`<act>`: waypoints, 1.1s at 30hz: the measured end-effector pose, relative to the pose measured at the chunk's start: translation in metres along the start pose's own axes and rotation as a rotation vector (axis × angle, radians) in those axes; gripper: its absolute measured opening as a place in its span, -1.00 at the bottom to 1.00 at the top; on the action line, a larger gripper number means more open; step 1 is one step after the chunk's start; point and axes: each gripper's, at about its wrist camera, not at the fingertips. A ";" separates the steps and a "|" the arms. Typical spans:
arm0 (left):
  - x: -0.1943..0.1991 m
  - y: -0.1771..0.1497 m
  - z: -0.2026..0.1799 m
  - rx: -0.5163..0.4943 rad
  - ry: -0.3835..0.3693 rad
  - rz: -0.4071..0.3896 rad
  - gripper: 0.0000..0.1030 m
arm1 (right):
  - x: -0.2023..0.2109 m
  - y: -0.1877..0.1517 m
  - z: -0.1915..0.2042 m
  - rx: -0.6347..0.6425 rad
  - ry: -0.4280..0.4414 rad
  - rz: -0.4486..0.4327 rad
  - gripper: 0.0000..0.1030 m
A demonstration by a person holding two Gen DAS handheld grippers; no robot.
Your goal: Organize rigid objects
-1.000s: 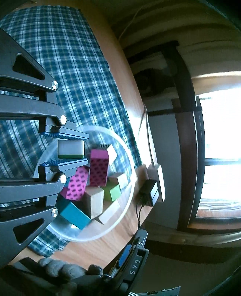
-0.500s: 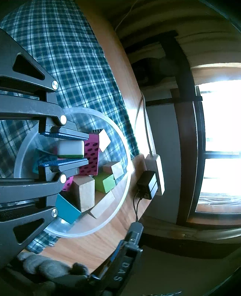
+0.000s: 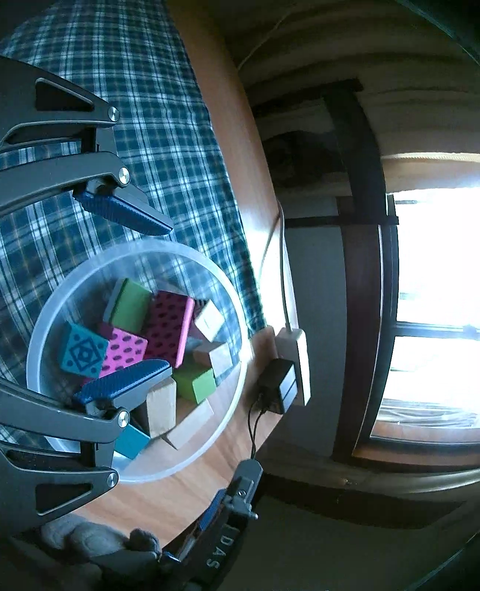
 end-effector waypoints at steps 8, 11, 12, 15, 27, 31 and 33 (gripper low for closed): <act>0.006 -0.012 0.002 -0.017 0.064 0.007 0.60 | 0.004 0.001 -0.001 -0.015 0.033 -0.005 0.87; 0.009 -0.016 0.003 -0.027 0.084 0.007 0.61 | 0.004 0.003 -0.002 -0.021 0.046 -0.001 0.98; 0.009 -0.017 0.004 -0.029 0.089 0.009 0.62 | 0.003 0.003 -0.003 -0.024 0.044 0.002 0.98; 0.012 -0.020 0.005 -0.031 0.099 0.008 0.62 | 0.000 0.001 -0.003 -0.024 0.036 0.021 0.98; 0.023 -0.028 0.020 0.004 0.159 -0.016 0.72 | 0.007 -0.023 0.016 0.146 0.092 0.091 0.98; 0.025 -0.029 0.024 -0.010 0.235 -0.017 0.79 | 0.012 -0.032 0.024 0.211 0.139 0.120 0.98; 0.026 -0.030 0.026 -0.010 0.258 -0.016 0.80 | 0.015 -0.039 0.022 0.202 0.138 0.136 0.98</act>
Point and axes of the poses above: each gripper's, at about its wrist camera, not at the fingertips, and x roughly against the way its jaws point, z to its left, y to its top, and after that the axes turned 3 degrees about -y, right-handed
